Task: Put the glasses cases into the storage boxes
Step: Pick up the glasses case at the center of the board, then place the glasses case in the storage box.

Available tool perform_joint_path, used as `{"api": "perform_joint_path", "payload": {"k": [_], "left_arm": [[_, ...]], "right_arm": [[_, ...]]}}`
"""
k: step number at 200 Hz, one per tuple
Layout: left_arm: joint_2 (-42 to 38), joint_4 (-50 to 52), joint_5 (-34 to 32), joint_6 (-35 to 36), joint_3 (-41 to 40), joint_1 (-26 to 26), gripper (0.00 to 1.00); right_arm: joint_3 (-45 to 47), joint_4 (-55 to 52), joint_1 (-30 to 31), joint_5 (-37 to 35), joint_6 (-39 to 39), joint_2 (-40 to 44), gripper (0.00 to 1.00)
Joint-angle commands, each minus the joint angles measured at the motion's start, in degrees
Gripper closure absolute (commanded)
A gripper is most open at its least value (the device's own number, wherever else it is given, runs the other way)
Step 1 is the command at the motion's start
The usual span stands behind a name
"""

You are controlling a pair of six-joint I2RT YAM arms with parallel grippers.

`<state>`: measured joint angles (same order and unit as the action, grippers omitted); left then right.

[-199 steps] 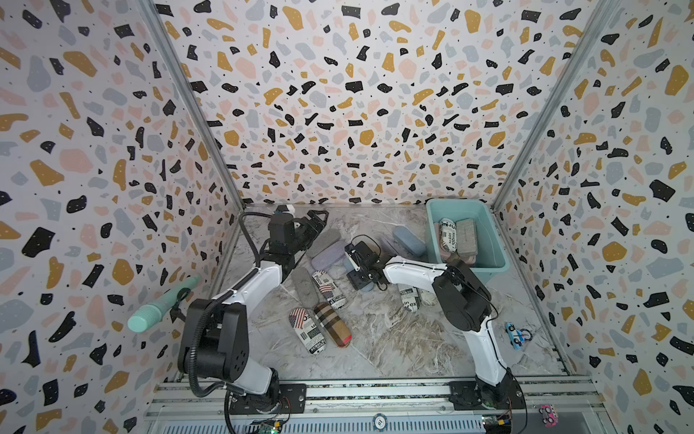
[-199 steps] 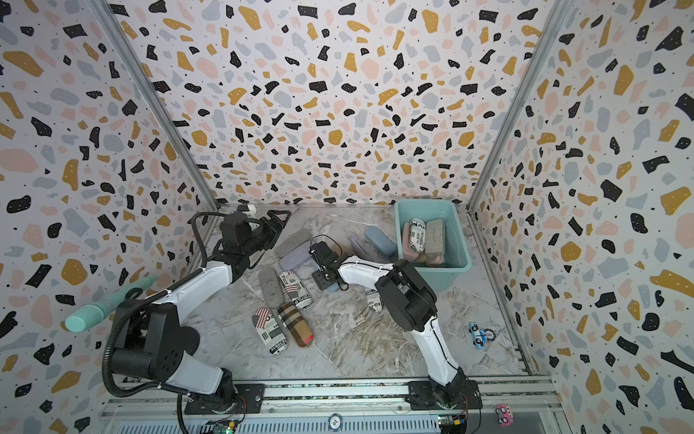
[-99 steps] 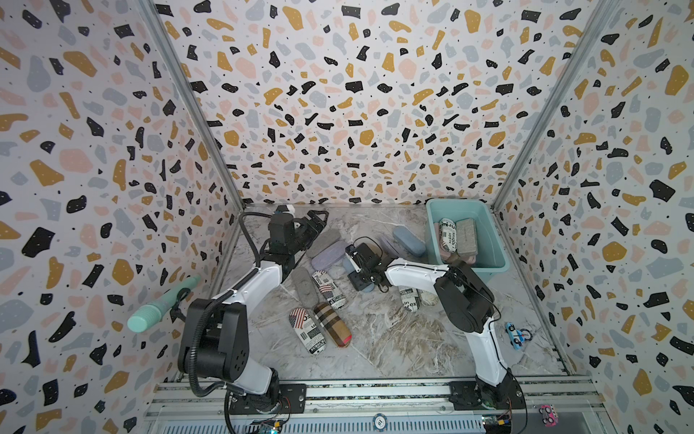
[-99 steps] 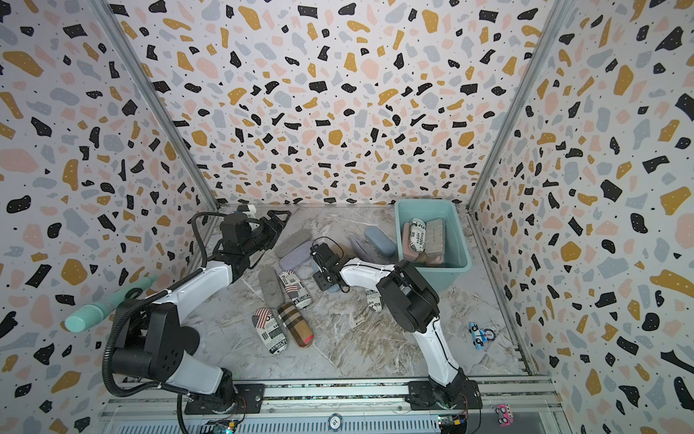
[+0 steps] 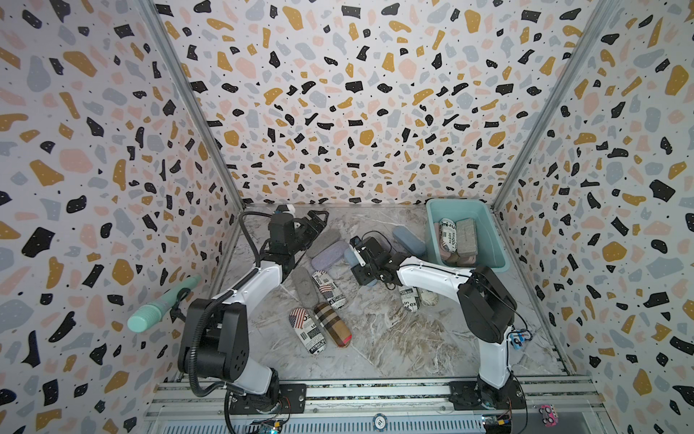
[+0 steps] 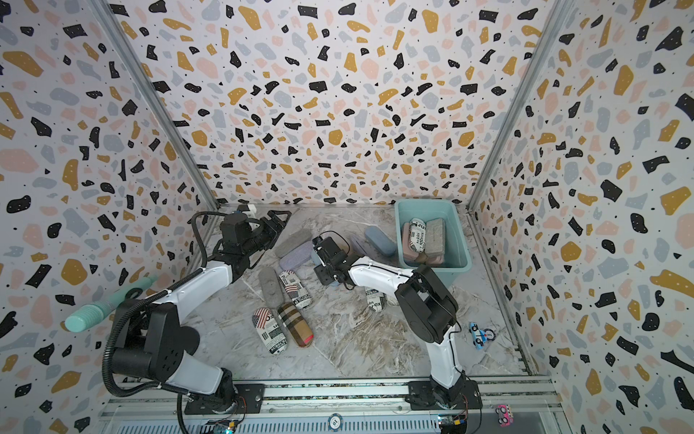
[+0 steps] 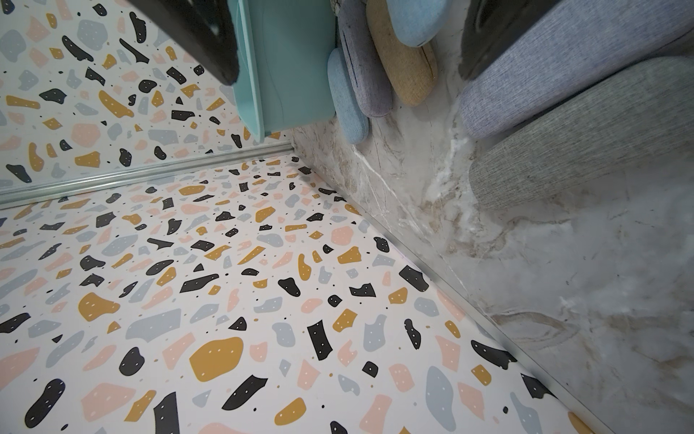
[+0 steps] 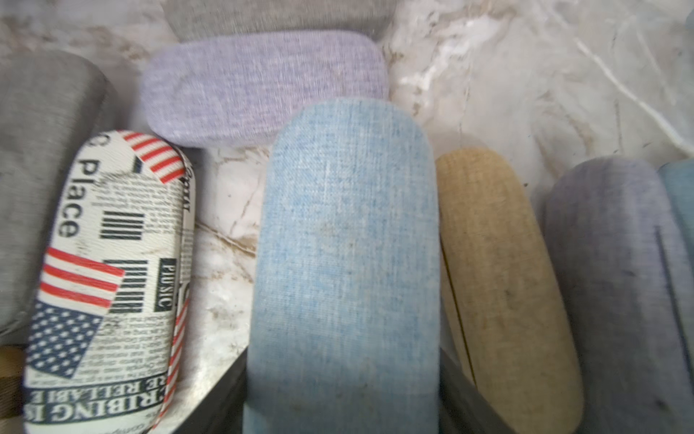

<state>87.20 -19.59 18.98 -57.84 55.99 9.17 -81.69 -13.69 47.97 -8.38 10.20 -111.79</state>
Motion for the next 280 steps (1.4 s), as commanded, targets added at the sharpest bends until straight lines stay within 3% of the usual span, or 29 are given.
{"api": "perform_joint_path", "payload": {"k": [1,23,35,84,163,218,280], "left_arm": [[-0.13,-1.94,0.06,1.02,1.76,0.32,0.07],[-0.43,-2.16,0.22,1.24,1.76,0.32,0.07],[-0.63,-2.44,0.13,1.27,1.69,0.37,0.00],[-0.89,-4.58,1.23,1.37,1.45,1.76,0.01],[3.76,-2.12,8.85,8.52,6.86,16.43,0.00],[5.16,-1.06,8.64,10.08,7.13,18.05,0.00],[6.32,-0.19,8.36,10.59,7.41,18.01,0.00]], "right_arm": [[-0.11,-0.19,0.05,-1.02,-0.17,3.87,0.38],[-0.31,-0.64,-0.57,-0.79,-0.24,5.86,0.38],[-0.48,-0.96,-1.17,-0.61,-0.42,7.19,0.38],[-1.80,-2.58,-7.53,0.35,-1.27,13.48,0.38],[-2.62,-2.28,-28.36,3.16,-1.44,20.44,0.38],[0.18,0.76,-41.71,8.73,-0.17,18.05,0.38],[-0.75,3.15,-45.30,18.83,1.67,9.55,0.38]]}}
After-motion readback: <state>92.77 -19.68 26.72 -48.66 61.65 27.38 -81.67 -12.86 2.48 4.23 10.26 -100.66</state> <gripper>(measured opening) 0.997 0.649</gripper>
